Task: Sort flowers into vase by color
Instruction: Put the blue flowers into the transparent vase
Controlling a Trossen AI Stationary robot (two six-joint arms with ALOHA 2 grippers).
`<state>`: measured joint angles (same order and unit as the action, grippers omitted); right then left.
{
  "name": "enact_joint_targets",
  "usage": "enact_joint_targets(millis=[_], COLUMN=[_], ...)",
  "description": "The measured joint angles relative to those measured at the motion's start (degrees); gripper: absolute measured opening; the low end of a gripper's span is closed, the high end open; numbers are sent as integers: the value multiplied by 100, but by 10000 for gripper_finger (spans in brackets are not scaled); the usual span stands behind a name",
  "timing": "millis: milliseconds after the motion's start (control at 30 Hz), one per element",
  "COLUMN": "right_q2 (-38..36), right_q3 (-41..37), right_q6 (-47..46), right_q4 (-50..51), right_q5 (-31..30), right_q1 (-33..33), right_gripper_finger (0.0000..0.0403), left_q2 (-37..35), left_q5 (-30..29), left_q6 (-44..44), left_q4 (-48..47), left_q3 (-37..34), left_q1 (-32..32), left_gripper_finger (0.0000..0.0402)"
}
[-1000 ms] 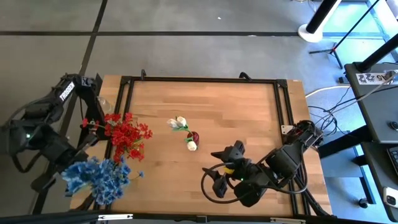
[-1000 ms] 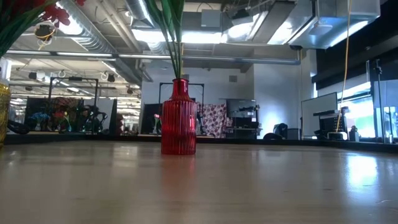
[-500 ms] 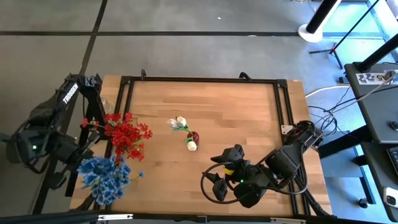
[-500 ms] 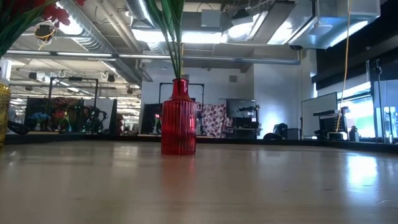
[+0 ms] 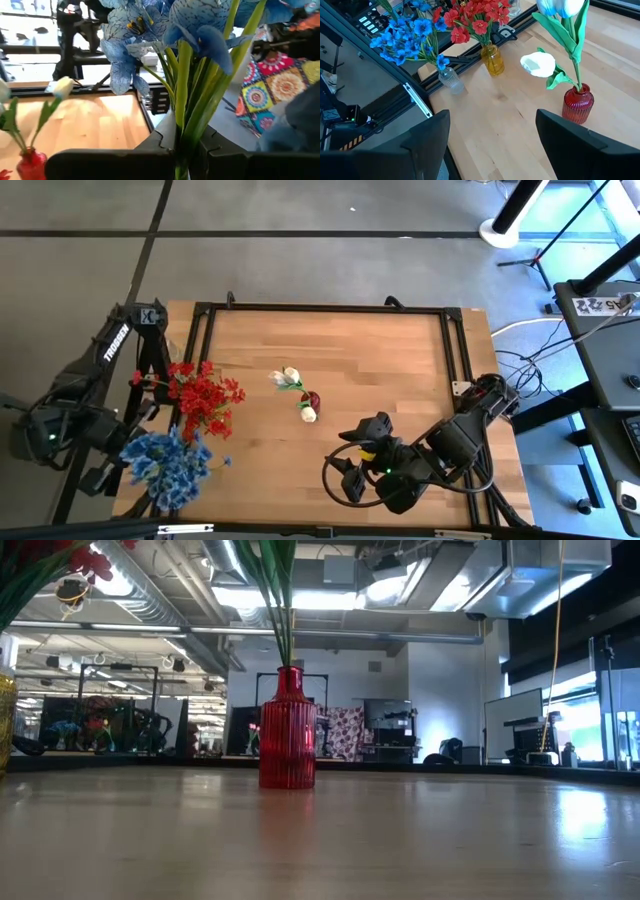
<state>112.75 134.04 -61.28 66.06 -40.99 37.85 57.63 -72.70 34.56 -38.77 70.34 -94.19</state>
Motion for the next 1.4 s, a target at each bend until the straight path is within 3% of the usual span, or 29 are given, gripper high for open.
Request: enact_joint_targets(millis=[200, 467, 800, 1033, 1400], right_q2=[1, 2, 2, 2, 2], right_q3=[0, 0, 0, 0, 0], right_q6=[0, -9, -153, -249, -488], right_q4=[0, 0, 0, 2, 4], right_q5=[0, 0, 52, 153, 160], right_q1=[0, 0, 0, 0, 0], right_gripper_finger=[296, 296, 296, 296, 296], left_q2=[-2, -91, -160, -151, -151], left_q5=[-445, -604, -894, -1467, -1734], left_q6=[194, 420, 454, 875, 1233], left_q4=[36, 25, -4, -22, -24], left_q3=[-165, -404, -458, -925, -1488], left_q1=[-3, -19, -729, -1031, -1436], left_gripper_finger=[11, 11, 11, 11, 11])
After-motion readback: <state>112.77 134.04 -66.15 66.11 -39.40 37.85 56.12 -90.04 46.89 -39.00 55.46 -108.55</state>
